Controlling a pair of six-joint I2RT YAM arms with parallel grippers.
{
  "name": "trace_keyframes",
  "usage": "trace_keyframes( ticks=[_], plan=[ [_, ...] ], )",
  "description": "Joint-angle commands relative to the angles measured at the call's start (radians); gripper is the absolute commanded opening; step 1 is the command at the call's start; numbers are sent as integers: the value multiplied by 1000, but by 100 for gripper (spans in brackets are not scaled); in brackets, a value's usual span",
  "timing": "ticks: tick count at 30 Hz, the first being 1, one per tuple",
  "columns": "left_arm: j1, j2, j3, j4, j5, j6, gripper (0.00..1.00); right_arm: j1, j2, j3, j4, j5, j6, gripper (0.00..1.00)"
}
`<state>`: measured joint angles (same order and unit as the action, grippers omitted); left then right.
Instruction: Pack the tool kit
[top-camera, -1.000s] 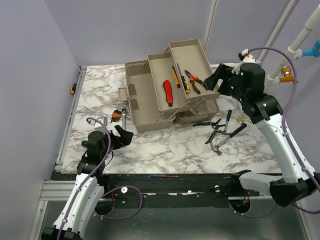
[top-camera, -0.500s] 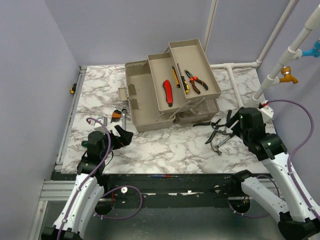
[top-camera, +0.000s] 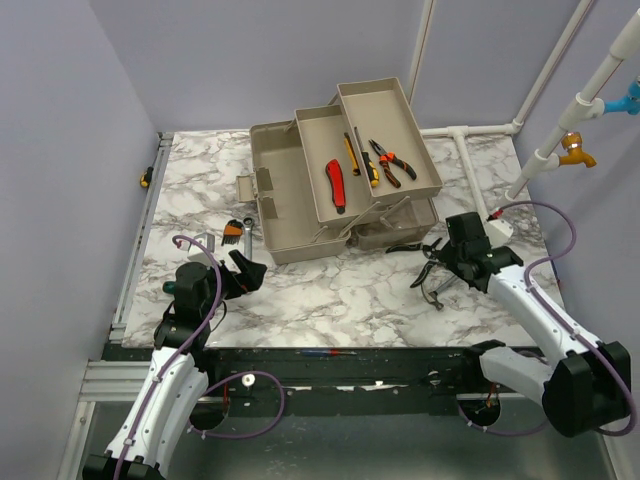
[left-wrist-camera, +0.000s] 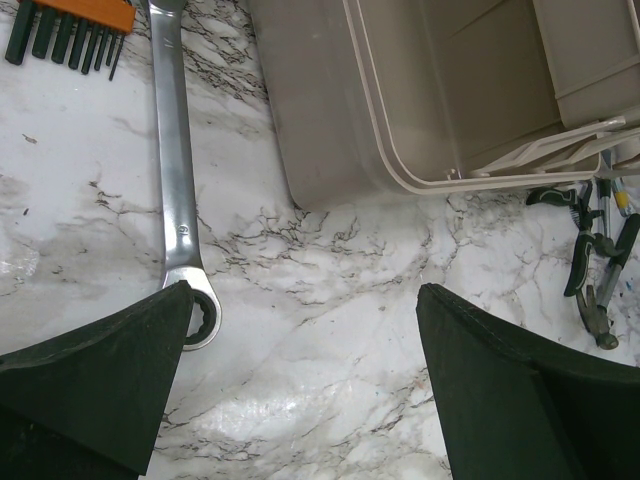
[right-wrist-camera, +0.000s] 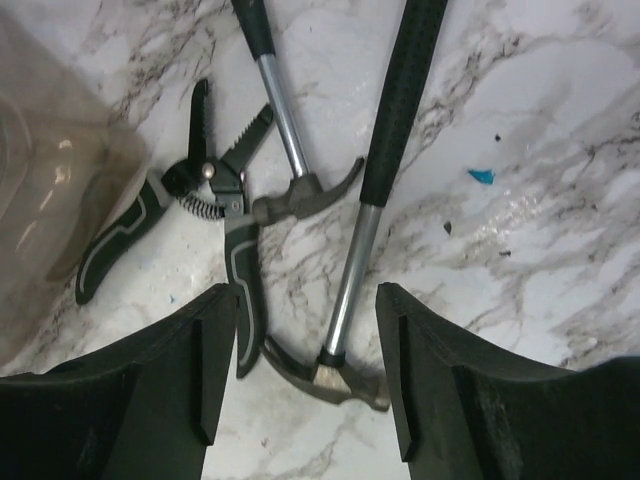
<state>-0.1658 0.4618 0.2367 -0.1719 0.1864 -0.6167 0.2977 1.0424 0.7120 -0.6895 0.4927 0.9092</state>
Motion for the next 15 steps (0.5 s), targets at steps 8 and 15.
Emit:
trace_keyframes(
  ticks=[8, 15],
  plan=[
    [-2, -1, -9, 32, 2, 15, 96, -103, 157, -47, 367, 6, -296, 61],
    [-1, 6, -8, 36, 8, 17, 96, -114, 202, -84, 512, 31, -366, 65]
  ],
)
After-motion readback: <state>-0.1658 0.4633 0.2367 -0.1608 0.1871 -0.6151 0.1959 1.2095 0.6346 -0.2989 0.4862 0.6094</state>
